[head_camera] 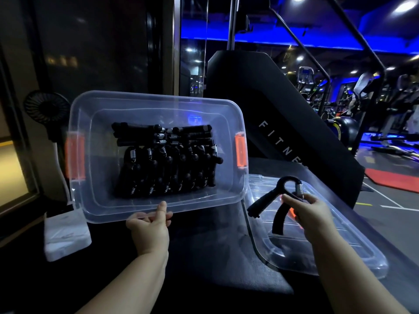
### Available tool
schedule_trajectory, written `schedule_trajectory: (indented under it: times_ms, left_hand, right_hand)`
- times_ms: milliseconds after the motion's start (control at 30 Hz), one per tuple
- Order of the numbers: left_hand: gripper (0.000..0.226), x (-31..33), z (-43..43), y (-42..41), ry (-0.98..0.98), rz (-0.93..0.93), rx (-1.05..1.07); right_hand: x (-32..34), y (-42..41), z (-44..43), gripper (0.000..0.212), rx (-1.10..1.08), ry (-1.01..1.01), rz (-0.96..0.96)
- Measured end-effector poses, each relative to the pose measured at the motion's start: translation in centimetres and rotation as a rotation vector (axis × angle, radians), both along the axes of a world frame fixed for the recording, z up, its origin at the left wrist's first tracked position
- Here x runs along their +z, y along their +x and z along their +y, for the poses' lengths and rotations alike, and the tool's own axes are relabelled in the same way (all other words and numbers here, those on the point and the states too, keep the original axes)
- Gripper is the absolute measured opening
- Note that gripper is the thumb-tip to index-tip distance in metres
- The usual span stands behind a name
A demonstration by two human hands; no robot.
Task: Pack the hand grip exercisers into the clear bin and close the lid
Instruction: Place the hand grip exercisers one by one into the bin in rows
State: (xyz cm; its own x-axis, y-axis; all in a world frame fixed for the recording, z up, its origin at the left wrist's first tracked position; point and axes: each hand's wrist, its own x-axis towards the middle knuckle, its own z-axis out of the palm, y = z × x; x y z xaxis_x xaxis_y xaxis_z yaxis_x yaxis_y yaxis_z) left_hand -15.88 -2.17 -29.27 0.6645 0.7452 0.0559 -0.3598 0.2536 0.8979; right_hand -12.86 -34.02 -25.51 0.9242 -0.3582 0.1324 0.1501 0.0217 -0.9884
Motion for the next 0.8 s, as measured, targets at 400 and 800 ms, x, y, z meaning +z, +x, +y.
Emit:
schedule_trajectory:
  times_ms: [400,800]
  left_hand:
    - [0.038,0.0,0.0,-0.1,-0.008,-0.008,-0.023]
    - [0.037,-0.3,0.2,-0.1,-0.034,0.01,-0.063]
  right_hand:
    - [6.2,-0.5,8.2,0.042,0.076,-0.159,-0.35]
    - [7.3,5.3,17.2,0.05,0.221,-0.902,-0.382]
